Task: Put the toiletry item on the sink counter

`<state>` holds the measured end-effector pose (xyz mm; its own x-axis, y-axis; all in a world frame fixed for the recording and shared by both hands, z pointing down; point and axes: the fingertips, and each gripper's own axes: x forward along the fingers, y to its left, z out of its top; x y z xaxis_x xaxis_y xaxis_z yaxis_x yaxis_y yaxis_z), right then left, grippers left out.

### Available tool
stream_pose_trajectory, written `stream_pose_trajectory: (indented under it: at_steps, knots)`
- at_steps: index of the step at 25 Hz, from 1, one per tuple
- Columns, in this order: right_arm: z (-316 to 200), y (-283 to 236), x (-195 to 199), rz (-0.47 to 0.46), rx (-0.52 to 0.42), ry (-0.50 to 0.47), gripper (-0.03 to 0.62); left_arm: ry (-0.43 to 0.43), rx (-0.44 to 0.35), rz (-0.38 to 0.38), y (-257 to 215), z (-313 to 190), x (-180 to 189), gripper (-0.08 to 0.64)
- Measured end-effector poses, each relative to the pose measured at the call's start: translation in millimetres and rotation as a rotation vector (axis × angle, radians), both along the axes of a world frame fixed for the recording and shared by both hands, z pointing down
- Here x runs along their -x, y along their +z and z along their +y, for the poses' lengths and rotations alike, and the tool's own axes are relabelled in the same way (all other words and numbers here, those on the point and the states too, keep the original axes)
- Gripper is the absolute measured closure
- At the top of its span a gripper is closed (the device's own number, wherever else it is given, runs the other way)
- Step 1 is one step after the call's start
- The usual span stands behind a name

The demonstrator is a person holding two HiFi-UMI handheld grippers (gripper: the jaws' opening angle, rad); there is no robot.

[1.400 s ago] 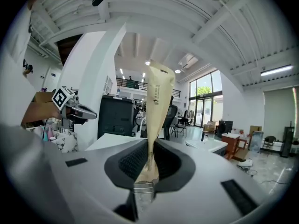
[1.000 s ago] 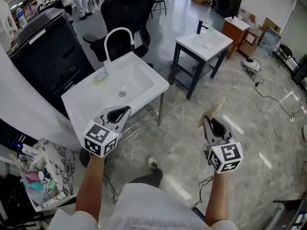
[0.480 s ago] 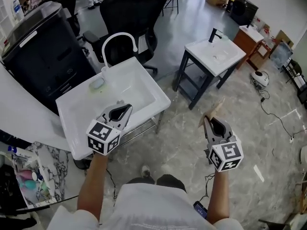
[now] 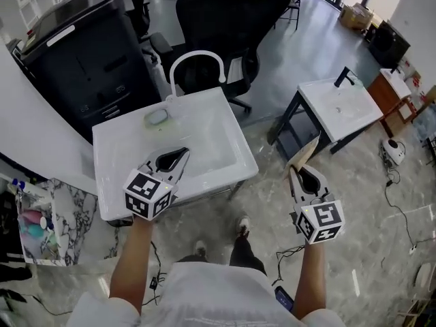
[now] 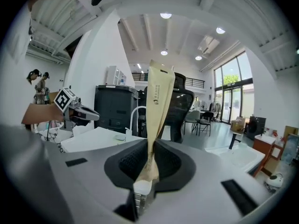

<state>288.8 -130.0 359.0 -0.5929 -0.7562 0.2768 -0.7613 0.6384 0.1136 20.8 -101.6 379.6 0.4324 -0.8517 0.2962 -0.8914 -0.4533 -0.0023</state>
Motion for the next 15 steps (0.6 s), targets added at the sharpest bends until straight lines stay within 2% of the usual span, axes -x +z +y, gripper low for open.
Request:
stream_pose_trajectory:
  at_steps: [7, 15]
  knots:
    - [-106, 7, 24, 0.016, -0.004, -0.201, 0.554, -0.199, 0.013, -0.004, 5, -48, 19, 0.545]
    - [-210, 38, 44, 0.057, 0.018, -0.401, 0.552, -0.412, 0.025, 0.004, 11, -88, 17, 0.545]
